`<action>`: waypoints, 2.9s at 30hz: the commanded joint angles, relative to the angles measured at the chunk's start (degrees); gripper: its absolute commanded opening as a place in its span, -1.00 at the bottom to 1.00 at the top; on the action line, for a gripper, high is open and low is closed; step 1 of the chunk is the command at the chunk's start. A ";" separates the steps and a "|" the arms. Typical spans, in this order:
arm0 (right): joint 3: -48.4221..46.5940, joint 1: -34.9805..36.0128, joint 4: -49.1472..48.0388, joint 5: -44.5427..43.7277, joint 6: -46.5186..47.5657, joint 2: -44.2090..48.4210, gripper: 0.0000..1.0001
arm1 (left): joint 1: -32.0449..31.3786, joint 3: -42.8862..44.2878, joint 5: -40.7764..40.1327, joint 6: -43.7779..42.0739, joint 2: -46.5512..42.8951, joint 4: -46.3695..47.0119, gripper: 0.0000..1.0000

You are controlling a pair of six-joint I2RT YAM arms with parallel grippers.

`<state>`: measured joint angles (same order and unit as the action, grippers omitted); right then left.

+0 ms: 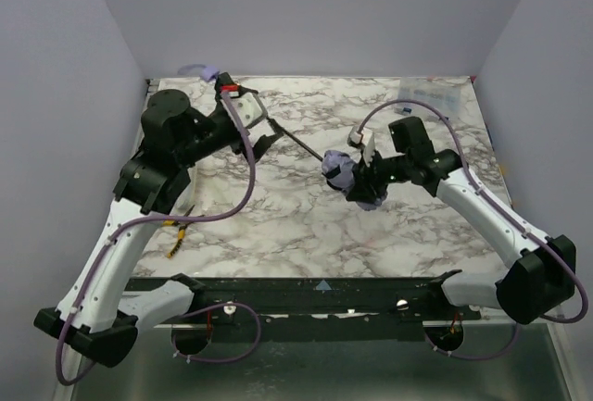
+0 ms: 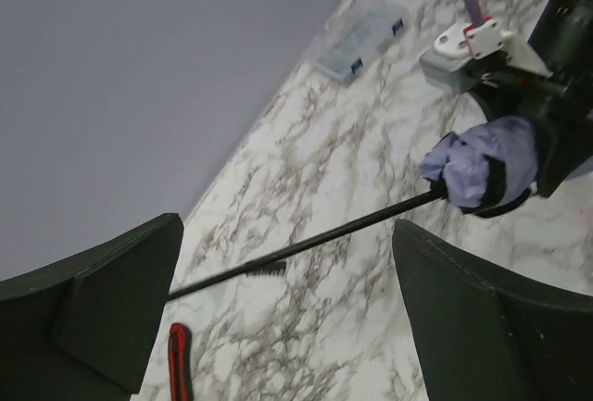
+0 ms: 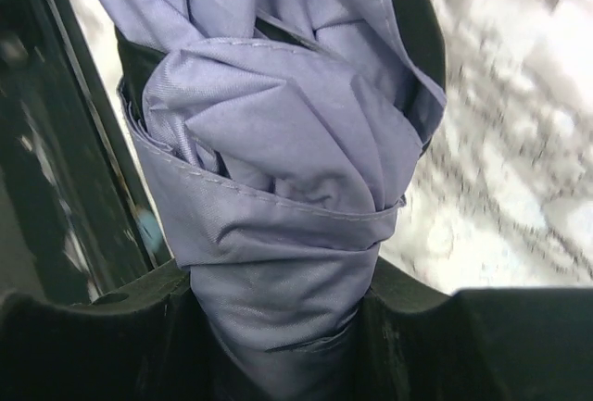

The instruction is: Open the umbrella

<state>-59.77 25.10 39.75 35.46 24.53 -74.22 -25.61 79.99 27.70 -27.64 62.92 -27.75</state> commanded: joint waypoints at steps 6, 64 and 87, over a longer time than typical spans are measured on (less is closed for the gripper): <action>-3.58 -0.60 -37.62 12.36 -40.62 5.32 -0.99 | 4.25 -4.31 6.27 36.17 -4.47 10.92 0.96; -16.03 1.82 -26.22 6.32 -30.22 3.76 0.71 | -11.08 0.44 -15.82 58.68 7.53 12.11 -1.00; -14.84 13.63 -29.82 -18.25 -23.79 -0.75 0.62 | -13.77 7.86 -20.85 66.35 13.20 7.00 -1.00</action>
<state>-74.81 36.36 12.14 22.96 -1.67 -73.89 -38.37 84.01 6.02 35.29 75.90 -23.33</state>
